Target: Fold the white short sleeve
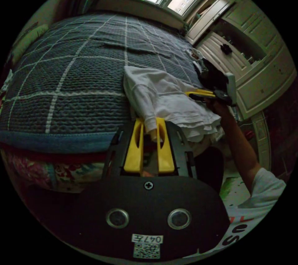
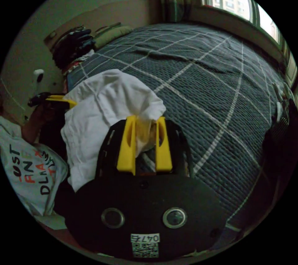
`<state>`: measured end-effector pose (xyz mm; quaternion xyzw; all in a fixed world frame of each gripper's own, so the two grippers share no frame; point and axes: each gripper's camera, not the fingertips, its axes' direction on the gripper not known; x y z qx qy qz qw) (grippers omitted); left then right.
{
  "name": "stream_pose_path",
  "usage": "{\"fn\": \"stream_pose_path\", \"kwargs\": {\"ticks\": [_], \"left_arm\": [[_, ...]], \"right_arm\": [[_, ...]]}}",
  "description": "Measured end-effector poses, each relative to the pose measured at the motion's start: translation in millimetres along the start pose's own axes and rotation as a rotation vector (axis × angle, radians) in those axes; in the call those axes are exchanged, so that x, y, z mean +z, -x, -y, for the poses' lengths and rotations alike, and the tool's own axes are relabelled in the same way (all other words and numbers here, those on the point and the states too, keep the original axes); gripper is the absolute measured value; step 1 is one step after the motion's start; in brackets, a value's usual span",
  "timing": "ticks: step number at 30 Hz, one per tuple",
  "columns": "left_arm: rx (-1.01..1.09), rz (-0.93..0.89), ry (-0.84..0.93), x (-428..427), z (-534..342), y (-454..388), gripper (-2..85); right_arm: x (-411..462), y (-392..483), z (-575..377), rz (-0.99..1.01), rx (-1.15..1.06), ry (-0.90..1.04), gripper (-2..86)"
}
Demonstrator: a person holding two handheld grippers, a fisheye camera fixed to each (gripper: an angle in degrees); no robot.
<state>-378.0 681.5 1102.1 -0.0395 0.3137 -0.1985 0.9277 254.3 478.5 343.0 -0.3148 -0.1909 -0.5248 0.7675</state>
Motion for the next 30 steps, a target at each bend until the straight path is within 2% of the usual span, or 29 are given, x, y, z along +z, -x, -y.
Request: {"fn": "stream_pose_path", "kwargs": {"ticks": [7,13,17,22,26,30], "left_arm": [[0.046,-0.026,-0.170,-89,-65,38,5.3],[0.124,0.085,-0.433,-241,-134,81,5.1],[0.106,0.176,-0.569,-364,-176,140,5.1],[0.101,0.317,-0.693,-488,-208,209,5.2],[0.028,0.385,-0.751,-583,-208,285,5.2],[-0.117,0.385,-0.736,-635,-197,364,5.3]], "right_arm": [[-74,124,75,-0.407,-0.241,-0.098,1.6],[-162,259,196,-0.518,-0.505,-0.280,1.4],[-202,334,298,-0.480,-0.628,-0.426,1.3],[-221,443,479,-0.433,-0.760,-0.575,1.4],[-215,506,605,-0.432,-0.802,-0.617,1.3],[-186,565,751,-0.439,-0.814,-0.558,1.3]]}}
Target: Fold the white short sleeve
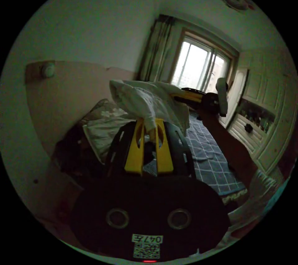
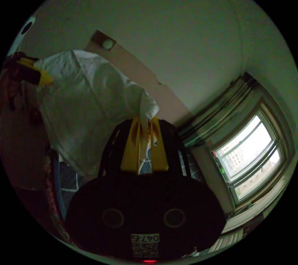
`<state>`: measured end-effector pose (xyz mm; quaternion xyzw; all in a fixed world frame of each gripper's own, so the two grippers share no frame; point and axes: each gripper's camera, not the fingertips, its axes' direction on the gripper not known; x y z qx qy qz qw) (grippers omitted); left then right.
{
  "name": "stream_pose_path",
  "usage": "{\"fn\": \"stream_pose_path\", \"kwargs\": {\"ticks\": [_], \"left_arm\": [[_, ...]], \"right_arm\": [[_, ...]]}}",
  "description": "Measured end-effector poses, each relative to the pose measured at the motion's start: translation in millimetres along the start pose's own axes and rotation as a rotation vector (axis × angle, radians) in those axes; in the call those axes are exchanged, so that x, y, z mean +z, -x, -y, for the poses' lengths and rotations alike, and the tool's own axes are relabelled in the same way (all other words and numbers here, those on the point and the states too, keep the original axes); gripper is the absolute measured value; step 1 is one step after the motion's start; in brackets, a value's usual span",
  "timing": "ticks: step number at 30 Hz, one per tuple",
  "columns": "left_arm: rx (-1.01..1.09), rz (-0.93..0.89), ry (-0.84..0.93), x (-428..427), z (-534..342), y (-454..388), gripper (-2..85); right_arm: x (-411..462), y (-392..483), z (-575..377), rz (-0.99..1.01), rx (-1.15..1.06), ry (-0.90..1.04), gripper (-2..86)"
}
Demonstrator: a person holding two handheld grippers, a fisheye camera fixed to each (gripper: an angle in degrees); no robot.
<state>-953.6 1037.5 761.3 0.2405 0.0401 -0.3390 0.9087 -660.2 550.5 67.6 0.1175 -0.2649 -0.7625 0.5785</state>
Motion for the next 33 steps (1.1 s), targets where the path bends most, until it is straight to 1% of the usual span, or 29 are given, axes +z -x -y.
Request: {"fn": "stream_pose_path", "kwargs": {"ticks": [2,4,6,8,10,12,14,16,18,20,21,23,24,25,26,27,28,29,30,31,33], "left_arm": [[-0.070,0.049,0.042,9,12,51,5.4],[-0.123,0.086,0.067,16,12,86,5.8],[-0.148,0.135,0.120,24,8,117,6.9],[-0.167,0.227,0.191,26,-4,151,9.0],[-0.162,0.239,0.202,14,-18,171,10.7],[-0.132,0.259,0.151,-8,-30,184,11.0],[-0.113,0.320,0.052,-38,-32,192,6.7],[-0.057,0.355,-0.024,-51,-18,189,1.9],[-0.016,0.316,-0.030,-49,6,185,0.3],[0.029,0.184,0.067,-25,41,183,-0.1],[0.042,0.188,0.101,-16,48,183,-0.2],[0.070,0.306,0.282,26,65,188,-0.6],[0.064,0.327,0.334,37,66,191,-0.6],[0.043,0.343,0.429,57,62,199,-0.7],[0.005,0.330,0.509,73,54,208,-0.7],[-0.011,0.312,0.544,79,48,212,-0.7],[-0.041,0.250,0.580,88,37,218,-0.7],[-0.081,0.193,0.548,87,29,221,-0.7],[-0.090,0.173,0.522,85,27,221,-0.8],[-0.103,0.147,0.494,81,24,219,-0.8],[-0.116,0.171,0.473,72,25,211,-0.8]], "right_arm": [[50,-4,37,0.052,0.007,0.043,1.4],[121,2,70,0.143,0.021,0.102,1.6],[170,15,84,0.194,0.020,0.141,2.0],[211,29,88,0.213,0.034,0.172,2.9],[252,42,84,0.241,0.047,0.223,6.0],[264,32,79,0.266,0.115,0.212,8.3],[257,5,72,0.319,0.230,0.111,9.1],[238,-39,61,0.370,0.381,-0.013,7.2],[225,-56,58,0.407,0.407,-0.082,4.4],[220,-54,62,0.443,0.349,-0.087,1.9],[224,-43,67,0.474,0.283,-0.060,1.1],[239,-21,73,0.502,0.190,0.038,0.6],[255,-7,72,0.498,0.143,0.116,0.4],[276,4,67,0.458,0.124,0.225,0.2],[286,8,62,0.426,0.122,0.283,0.1],[301,12,48,0.399,0.144,0.334,-0.1],[307,6,31,0.406,0.253,0.323,-0.2],[308,2,22,0.421,0.315,0.300,-0.3],[305,-8,3,0.455,0.432,0.253,-0.3],[300,-16,-12,0.494,0.499,0.209,-0.4],[285,-26,-31,0.495,0.530,0.168,-0.4]]}}
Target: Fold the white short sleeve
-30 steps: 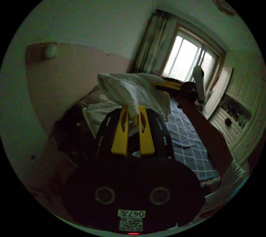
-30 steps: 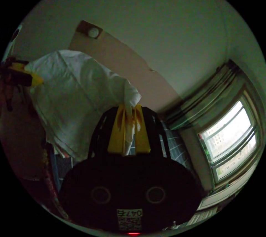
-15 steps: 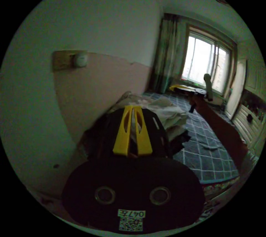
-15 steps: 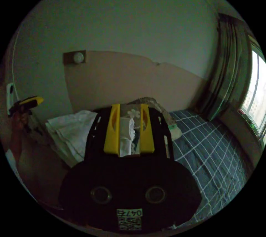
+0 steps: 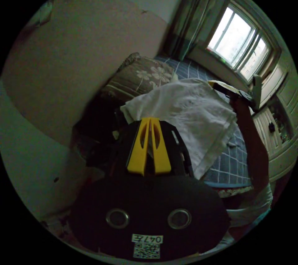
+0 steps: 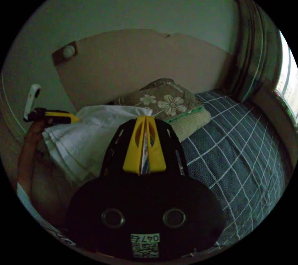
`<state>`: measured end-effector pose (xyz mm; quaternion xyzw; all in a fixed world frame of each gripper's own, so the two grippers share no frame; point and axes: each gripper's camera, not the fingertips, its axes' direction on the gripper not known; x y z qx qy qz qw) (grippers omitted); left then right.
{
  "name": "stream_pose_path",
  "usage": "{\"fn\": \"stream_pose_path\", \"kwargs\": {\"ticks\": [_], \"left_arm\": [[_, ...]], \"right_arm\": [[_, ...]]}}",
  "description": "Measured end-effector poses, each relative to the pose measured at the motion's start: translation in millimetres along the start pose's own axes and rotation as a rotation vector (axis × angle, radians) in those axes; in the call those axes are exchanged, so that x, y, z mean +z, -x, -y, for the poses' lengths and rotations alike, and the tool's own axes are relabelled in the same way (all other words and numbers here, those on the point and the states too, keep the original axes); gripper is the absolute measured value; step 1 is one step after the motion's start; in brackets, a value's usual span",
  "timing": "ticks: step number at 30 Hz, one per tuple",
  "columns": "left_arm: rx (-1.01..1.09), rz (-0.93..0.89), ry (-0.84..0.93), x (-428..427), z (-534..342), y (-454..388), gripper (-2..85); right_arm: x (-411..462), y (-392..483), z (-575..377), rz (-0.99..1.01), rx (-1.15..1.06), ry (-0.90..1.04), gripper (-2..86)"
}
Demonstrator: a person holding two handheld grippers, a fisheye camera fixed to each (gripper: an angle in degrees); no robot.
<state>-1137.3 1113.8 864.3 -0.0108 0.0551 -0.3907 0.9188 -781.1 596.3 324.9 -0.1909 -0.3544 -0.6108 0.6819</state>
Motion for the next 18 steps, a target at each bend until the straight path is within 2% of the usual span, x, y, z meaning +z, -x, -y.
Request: {"fn": "stream_pose_path", "kwargs": {"ticks": [2,4,6,7,9,11,12,14,15,18], "left_arm": [[0.024,0.034,-0.096,-22,-10,-22,-0.8],[0.086,-0.033,-0.145,-35,-23,-47,-0.8],[0.162,-0.025,-0.133,-34,-38,-75,-0.8],[0.183,0.019,-0.096,-27,-46,-89,-0.8],[0.162,-0.026,-0.051,-15,-55,-105,-0.8],[0.083,-0.053,-0.123,-25,-74,-127,-0.8],[0.090,-0.047,-0.154,-31,-83,-138,-0.8],[0.171,-0.014,-0.258,-52,-128,-191,-0.9],[0.206,-0.010,-0.255,-54,-139,-206,-0.9],[0.372,0.012,-0.199,-46,-200,-290,-0.9]], "right_arm": [[-21,2,-18,0.017,-0.044,-0.048,-0.4],[-42,21,-50,0.090,-0.172,-0.042,-0.4],[-51,41,-86,0.077,-0.258,-0.031,-0.4],[-54,50,-111,0.010,-0.287,-0.038,-0.5],[-58,51,-141,-0.023,-0.279,-0.030,-0.5],[-81,44,-165,-0.013,-0.195,-0.082,-0.5],[-108,42,-186,0.000,-0.162,-0.170,-0.6],[-152,46,-226,0.022,-0.160,-0.277,-0.7],[-178,52,-258,0.052,-0.175,-0.296,-0.8],[-230,68,-359,0.201,-0.197,-0.226,-1.2]]}}
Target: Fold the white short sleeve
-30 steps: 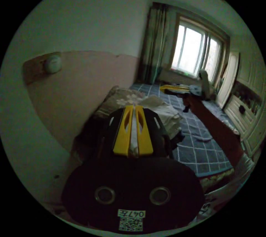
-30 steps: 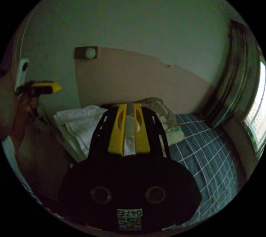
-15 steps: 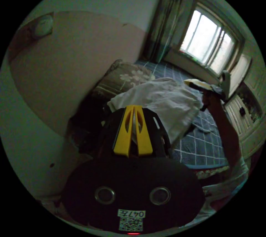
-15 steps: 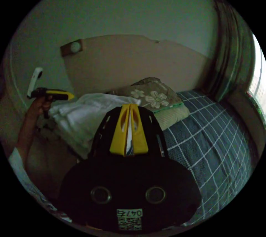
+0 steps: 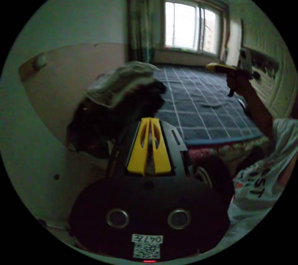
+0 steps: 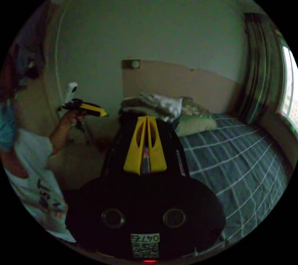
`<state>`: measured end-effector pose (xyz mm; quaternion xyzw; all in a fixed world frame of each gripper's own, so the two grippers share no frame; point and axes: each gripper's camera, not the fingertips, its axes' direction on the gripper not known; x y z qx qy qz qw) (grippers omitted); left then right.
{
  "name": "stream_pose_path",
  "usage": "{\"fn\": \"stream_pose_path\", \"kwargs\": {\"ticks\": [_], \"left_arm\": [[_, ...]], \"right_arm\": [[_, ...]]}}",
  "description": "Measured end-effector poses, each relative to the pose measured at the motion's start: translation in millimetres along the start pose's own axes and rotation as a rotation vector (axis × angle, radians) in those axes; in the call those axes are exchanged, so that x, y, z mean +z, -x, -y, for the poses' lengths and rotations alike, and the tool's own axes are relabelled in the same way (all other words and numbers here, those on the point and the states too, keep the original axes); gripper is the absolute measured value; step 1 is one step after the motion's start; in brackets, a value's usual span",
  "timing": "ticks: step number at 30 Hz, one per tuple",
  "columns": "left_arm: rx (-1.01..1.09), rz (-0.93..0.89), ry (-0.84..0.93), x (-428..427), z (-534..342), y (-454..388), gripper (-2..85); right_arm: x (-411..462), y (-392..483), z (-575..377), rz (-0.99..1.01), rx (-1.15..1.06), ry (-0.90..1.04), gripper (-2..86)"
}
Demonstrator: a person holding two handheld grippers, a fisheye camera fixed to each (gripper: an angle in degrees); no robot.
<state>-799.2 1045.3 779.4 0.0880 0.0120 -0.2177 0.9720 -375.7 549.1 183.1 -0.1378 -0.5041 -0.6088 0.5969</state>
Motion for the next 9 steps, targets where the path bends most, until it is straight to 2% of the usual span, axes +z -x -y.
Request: {"fn": "stream_pose_path", "kwargs": {"ticks": [3,6,9], "left_arm": [[0.155,-0.096,0.068,28,-22,-113,-0.8],[0.356,-0.195,0.133,64,-25,-233,-0.8],[0.495,-0.247,0.196,93,-9,-340,-0.8]], "right_arm": [[-65,47,-117,0.095,0.117,0.053,-1.2],[-118,96,-249,0.003,0.324,0.004,-1.3],[-157,131,-351,-0.111,0.529,0.068,-1.2]]}}
